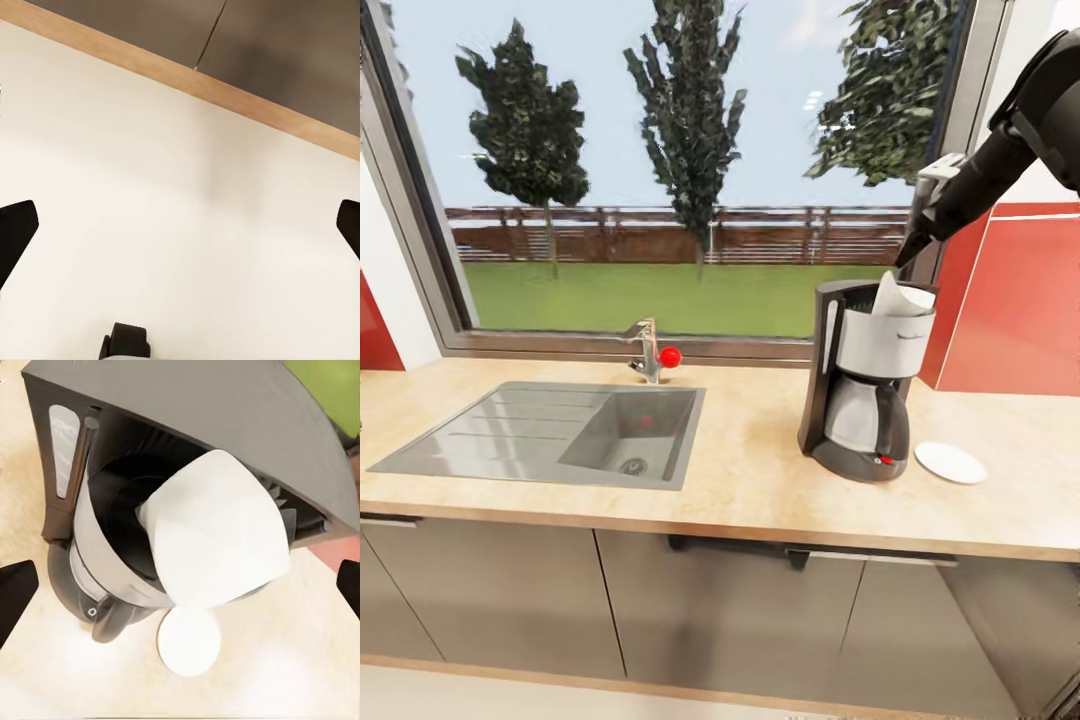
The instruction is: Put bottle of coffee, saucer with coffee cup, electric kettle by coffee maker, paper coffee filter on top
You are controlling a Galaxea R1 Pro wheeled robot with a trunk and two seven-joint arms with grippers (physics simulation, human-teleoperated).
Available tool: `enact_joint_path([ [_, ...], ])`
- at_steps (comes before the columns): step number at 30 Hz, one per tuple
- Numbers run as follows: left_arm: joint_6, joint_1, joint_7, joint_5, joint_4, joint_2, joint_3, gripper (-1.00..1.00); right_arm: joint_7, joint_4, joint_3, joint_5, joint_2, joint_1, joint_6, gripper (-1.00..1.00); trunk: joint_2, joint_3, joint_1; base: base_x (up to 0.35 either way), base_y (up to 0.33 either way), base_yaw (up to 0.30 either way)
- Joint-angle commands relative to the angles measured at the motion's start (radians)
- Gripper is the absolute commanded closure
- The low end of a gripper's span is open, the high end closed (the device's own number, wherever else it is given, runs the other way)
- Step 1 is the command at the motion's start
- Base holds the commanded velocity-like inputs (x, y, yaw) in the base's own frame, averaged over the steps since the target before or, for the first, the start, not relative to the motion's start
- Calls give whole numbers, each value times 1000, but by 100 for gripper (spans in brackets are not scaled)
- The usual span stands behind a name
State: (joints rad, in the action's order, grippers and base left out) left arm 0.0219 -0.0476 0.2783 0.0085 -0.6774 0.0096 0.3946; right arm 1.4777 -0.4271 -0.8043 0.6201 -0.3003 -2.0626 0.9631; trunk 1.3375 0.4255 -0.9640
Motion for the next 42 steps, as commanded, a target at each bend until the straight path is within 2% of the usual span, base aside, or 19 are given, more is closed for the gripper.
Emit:
enact_joint_path([
  [1,1,0,6,1,-1,0,3,-100,9,-3,0,9,-1,-1,9,-100,1,1,0,-191,0,0],
  [8,1,0,6,1,-1,0,3,-100,11,-50,25,8,-7,-1,9,-100,1,1,0,-135,0,0],
  [9,1,0,6,1,-1,0,3,-100,11,-55,33,7,-9,-1,9,-100,1,1,0,-122,0,0],
  [10,1,0,6,1,-1,0,3,-100,13,-66,70,7,-16,-1,9,-100,1,1,0,-128,0,0],
  [15,1,0,6,1,-1,0,3,-100,14,-72,93,7,-21,-1,9,-100,1,1,0,-65,0,0],
  [17,1,0,6,1,-1,0,3,-100,15,-74,103,6,-35,-1,9,-100,1,1,0,-181,0,0],
  [32,1,0,6,1,-1,0,3,-100,14,-77,112,4,-35,-1,10,-100,1,1,0,-282,0,0],
  [34,1,0,6,1,-1,0,3,-100,13,-82,142,4,-35,-1,11,-100,1,1,0,-49,0,0],
  [35,1,1,6,1,-1,0,3,-100,11,-91,228,4,-34,-1,11,-100,1,1,0,-18,0,0],
  [36,1,1,6,1,-1,0,3,-100,11,-93,256,4,-34,-1,11,-100,1,1,0,-14,0,0],
  [38,1,0,6,1,-1,0,3,-100,8,-98,374,4,-29,-1,20,-100,1,1,0,-7,0,0],
  [42,1,1,6,2,-3,0,3,-100,7,-99,456,-1,-20,1,25,-100,1,1,0,-3,0,0],
])
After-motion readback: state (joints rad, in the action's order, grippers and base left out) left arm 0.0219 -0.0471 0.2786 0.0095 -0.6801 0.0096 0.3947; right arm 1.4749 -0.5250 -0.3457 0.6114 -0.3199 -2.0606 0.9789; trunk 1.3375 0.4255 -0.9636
